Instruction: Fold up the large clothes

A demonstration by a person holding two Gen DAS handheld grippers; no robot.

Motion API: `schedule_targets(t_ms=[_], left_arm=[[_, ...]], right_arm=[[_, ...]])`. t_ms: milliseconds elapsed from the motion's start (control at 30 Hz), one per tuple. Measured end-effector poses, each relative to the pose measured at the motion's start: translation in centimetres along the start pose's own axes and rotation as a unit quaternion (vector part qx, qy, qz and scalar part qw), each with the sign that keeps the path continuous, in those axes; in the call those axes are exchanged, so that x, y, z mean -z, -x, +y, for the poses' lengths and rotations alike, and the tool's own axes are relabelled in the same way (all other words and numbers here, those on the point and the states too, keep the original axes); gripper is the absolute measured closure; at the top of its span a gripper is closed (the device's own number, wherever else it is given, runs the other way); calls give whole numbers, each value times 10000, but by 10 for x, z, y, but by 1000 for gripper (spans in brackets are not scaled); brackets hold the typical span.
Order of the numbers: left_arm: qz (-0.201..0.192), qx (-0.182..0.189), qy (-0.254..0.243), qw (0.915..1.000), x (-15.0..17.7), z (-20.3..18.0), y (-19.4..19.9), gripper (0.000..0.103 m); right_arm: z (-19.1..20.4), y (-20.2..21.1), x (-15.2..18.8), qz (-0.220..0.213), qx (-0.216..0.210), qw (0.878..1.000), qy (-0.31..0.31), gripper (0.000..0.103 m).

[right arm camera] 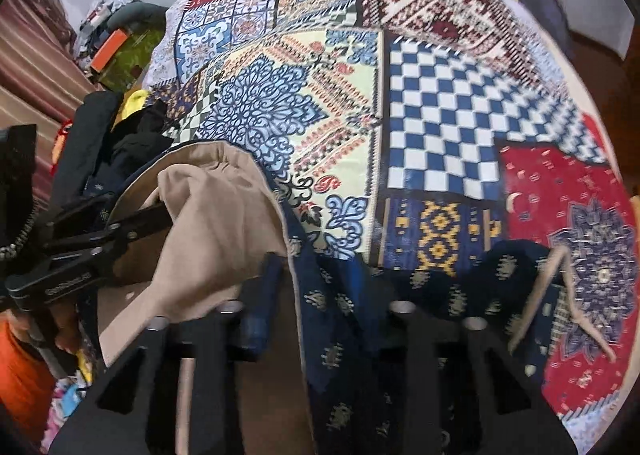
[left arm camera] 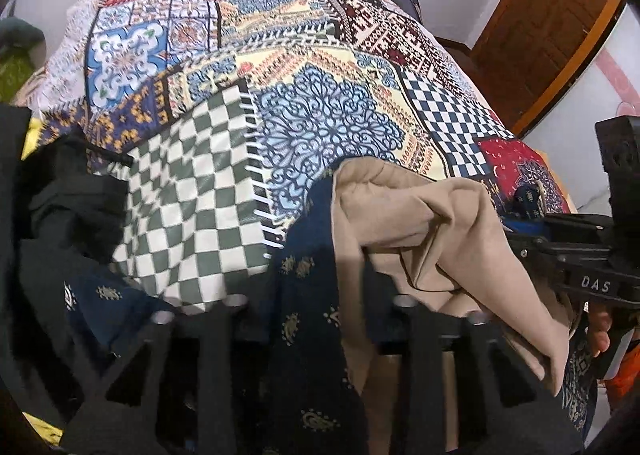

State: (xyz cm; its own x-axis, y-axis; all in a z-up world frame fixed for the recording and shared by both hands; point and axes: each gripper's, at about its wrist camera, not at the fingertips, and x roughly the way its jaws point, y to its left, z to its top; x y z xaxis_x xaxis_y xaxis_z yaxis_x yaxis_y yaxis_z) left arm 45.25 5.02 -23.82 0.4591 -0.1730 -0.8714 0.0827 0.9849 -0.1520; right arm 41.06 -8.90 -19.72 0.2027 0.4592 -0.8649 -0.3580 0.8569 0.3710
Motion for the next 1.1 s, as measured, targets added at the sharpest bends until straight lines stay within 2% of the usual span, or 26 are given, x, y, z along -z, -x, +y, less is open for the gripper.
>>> schedule_targets(t_ms=[33, 67, 133, 333, 500, 633, 767, 900, 1100], left_arm=[[-15, 2, -12, 10000, 1, -1, 0, 89], [-40, 29, -23, 10000, 2, -2, 2, 92], [-118, 65, -33, 9999, 4, -4, 9, 94], [-471, 259, -172, 9984, 11, -16, 55, 96], [-795, 392, -401, 9953, 25, -36, 103, 96], [-903, 461, -542, 9934, 45, -49, 131, 96], [-810, 558, -578, 9935, 70, -54, 142, 96], [-518, 787, -556, 9940, 100, -58, 140, 96], [-215, 685, -639, 9954, 138, -61, 129, 93]], right_arm=[[-1, -1, 0, 11, -110, 9999, -39, 92], [0, 0, 0, -15, -156, 9999, -55, 93], [4, 5, 1, -131, 9, 9999, 51, 96], [18, 46, 9, -560, 10, 9978, 358, 97], [35, 95, 29, -928, -28, 9940, 579, 97], [46, 123, 52, -1096, -43, 9916, 685, 97], [51, 134, 75, -1113, -30, 9913, 701, 97], [50, 135, 101, -1017, -42, 9930, 606, 97], [43, 124, 137, -703, -40, 9964, 466, 97]])
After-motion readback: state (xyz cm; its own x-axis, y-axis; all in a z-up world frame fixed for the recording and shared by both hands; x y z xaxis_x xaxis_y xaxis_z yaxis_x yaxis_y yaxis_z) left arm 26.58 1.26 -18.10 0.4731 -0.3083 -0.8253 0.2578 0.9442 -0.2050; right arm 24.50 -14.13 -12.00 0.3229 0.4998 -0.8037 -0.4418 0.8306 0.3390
